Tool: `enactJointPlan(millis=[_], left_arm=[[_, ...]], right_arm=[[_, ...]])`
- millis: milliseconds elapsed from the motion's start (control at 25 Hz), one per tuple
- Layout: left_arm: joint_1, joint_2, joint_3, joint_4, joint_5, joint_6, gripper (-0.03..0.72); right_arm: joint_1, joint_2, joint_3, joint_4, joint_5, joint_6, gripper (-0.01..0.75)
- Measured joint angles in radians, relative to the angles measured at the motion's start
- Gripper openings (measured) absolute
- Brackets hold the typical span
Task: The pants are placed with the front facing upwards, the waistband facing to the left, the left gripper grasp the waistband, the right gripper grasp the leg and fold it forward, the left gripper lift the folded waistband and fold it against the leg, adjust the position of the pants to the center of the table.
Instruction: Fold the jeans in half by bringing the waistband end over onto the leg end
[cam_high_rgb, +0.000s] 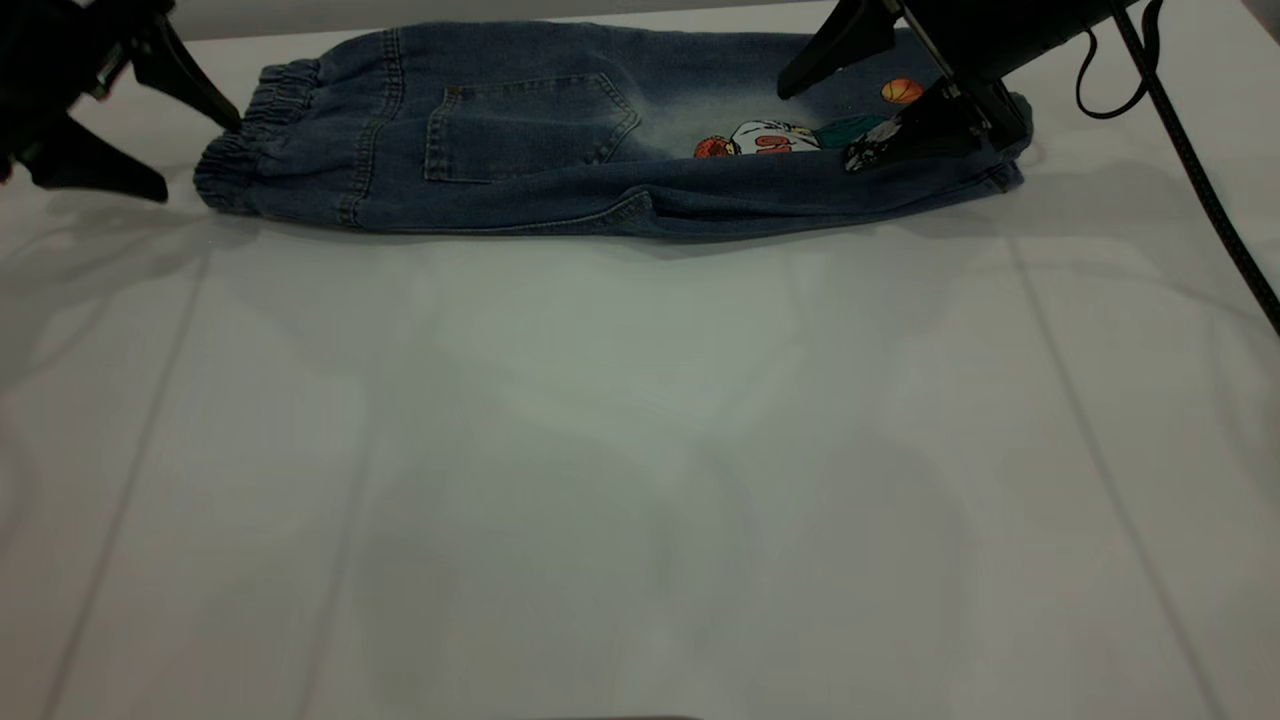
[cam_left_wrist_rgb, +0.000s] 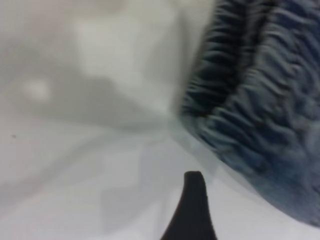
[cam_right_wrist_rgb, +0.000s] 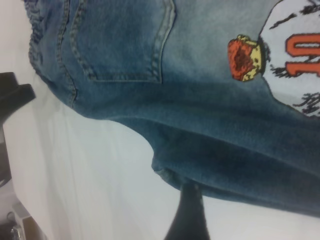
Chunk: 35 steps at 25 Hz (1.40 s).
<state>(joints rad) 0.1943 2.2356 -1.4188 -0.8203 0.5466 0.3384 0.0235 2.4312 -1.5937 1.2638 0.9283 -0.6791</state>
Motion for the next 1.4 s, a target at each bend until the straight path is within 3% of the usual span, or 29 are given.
enactJointPlan(millis=[360, 720, 1080, 1240, 1400], left_arm=[[-0.001, 0.071, -0.006, -0.087, -0.044, 0.002, 0.563], [-0.001, 0.089, -0.006, -0.348, -0.059, 0.216, 0.563], [-0.001, 0.13, -0.015, -0.463, -0.092, 0.248, 0.552], [-0.001, 0.149, -0.018, -0.507, -0.085, 0.248, 0.435], [-0.001, 0.158, -0.018, -0.511, -0.092, 0.249, 0.199]], right_arm=[[0.0, 0.0, 0.0, 0.0, -0.007, 0.004, 0.521], [0.0, 0.0, -0.001, 0.0, -0.021, 0.004, 0.521], [0.0, 0.0, -0.001, 0.0, -0.031, 0.004, 0.521], [0.0, 0.0, -0.001, 0.0, -0.03, 0.004, 0.521], [0.0, 0.0, -0.001, 0.0, -0.018, 0.004, 0.521]])
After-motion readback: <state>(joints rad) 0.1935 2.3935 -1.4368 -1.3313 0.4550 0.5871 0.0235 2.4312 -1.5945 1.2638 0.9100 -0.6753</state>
